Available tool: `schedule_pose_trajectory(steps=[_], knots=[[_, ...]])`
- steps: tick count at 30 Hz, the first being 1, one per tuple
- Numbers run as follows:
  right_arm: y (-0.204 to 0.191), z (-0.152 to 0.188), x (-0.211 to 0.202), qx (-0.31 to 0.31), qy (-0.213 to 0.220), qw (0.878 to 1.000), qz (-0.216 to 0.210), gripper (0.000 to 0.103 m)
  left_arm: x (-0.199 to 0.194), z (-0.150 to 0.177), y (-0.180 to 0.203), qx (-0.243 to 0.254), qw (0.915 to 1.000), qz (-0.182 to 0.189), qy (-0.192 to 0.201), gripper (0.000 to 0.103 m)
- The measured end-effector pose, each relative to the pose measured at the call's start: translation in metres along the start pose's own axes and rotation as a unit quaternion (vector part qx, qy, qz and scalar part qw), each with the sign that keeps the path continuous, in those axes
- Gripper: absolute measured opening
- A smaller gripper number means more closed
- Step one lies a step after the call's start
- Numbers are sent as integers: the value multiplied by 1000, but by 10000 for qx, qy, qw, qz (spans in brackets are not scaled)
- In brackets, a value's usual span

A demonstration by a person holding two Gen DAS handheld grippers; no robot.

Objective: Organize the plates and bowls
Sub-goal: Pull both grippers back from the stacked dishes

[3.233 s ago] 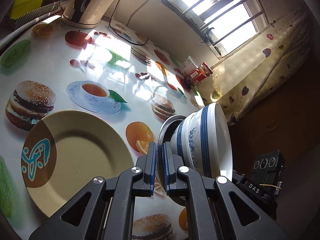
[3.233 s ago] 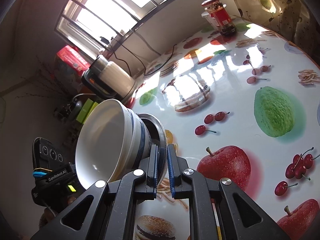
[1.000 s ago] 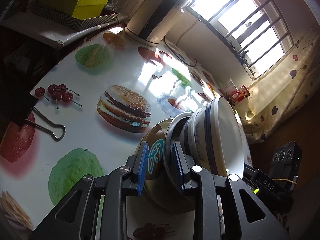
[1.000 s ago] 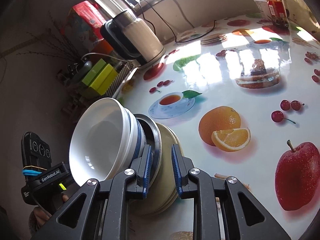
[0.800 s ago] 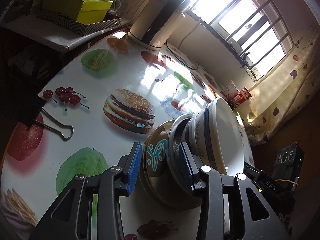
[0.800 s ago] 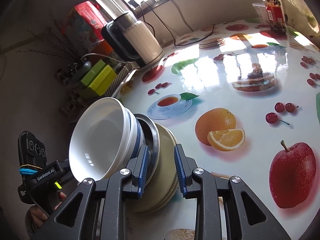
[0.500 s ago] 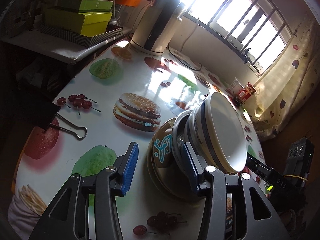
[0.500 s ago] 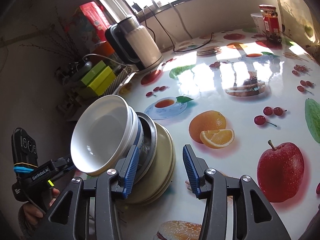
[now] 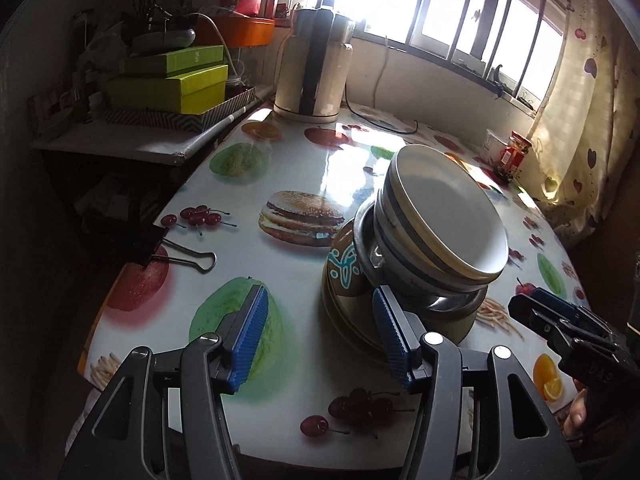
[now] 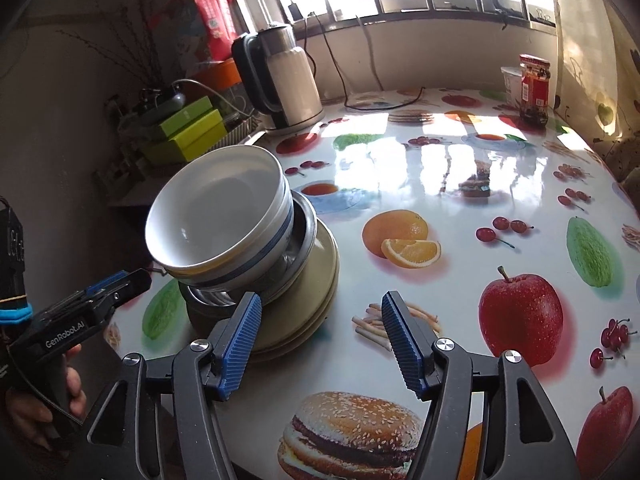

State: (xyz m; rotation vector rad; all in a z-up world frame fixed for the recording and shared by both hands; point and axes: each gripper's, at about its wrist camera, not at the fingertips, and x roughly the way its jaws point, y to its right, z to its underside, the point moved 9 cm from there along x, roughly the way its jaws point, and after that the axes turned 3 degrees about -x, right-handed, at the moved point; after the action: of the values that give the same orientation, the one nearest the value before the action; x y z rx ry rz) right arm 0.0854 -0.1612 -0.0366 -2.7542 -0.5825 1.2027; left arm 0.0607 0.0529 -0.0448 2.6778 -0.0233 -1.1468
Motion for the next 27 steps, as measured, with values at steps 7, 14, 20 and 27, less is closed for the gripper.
schedule_pose_trajectory(steps=[7, 14, 20, 27], knots=[[-6, 11, -4, -203, 99, 9995, 227, 80, -1, 18, 3, 239, 9989, -400, -56, 66], [-7, 23, -4, -128, 54, 9995, 278, 84, -7, 24, 0, 282, 9969, -728, 46, 66], [-19, 31, -5, -261, 30, 9993, 262, 85, -12, 28, 2, 262, 9969, -735, 136, 66], [-23, 33, -7, -272, 68, 9990, 335, 90, -8, 35, 7, 213, 9977, -647, 2, 66]])
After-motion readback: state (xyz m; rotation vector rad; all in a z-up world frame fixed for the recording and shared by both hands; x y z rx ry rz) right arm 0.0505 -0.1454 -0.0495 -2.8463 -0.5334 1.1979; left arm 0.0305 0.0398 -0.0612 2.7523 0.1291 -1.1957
